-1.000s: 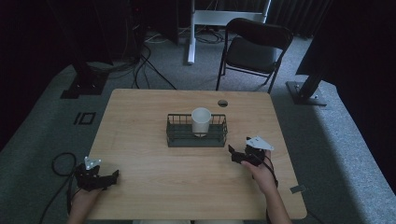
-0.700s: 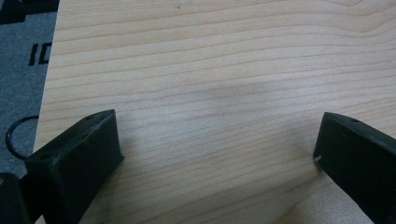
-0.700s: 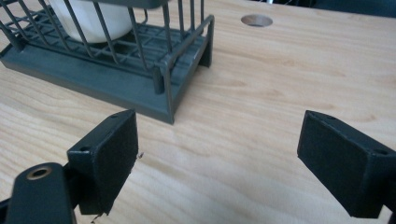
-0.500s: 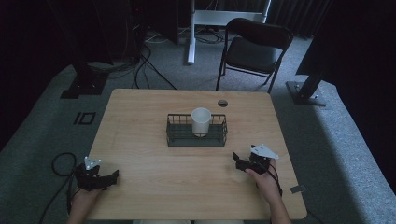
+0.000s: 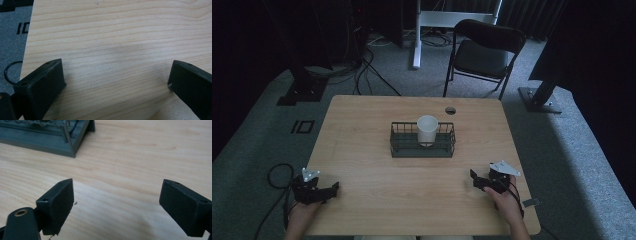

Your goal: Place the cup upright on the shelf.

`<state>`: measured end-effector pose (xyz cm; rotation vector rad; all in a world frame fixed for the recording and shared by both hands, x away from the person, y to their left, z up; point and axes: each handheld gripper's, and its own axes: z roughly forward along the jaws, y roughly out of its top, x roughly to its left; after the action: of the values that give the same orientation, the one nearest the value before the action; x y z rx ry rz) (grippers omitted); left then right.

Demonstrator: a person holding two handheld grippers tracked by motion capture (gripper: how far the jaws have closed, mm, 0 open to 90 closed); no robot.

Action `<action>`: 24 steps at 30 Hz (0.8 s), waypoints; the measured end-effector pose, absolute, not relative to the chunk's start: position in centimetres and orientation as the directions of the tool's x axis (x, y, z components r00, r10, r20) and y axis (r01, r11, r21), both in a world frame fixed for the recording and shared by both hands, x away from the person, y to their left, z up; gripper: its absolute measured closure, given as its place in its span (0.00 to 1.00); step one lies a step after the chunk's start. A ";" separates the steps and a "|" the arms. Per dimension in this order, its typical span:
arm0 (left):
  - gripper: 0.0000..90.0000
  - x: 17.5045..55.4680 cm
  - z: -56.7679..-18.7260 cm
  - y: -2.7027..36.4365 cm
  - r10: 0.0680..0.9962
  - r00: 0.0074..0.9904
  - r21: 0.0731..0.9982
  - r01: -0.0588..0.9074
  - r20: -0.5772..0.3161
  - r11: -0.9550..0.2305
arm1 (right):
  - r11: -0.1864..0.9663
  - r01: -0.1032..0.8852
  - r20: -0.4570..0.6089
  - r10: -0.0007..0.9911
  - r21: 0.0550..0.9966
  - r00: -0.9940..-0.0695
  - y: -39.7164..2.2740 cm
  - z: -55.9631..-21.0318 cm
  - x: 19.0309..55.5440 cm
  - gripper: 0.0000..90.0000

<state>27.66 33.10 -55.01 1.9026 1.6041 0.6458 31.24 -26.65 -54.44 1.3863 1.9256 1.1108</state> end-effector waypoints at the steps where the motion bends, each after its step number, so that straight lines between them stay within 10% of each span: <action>1: 0.01 27.7 -55.0 33.1 0.986 0.167 0.688 0.715 0.006 -0.125 | 0.136 0.520 0.059 0.938 0.843 -0.341 -26.9 -54.5 31.1 0.14; 24: 0.01 27.7 -55.0 33.1 0.986 0.167 0.688 0.714 0.005 -0.125 | 0.203 0.650 -0.016 0.960 0.732 -0.281 -29.2 -55.2 30.6 0.13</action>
<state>27.66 33.10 -55.01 1.9025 1.6040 0.6461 30.64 -29.21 -55.25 1.4931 2.0080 0.8598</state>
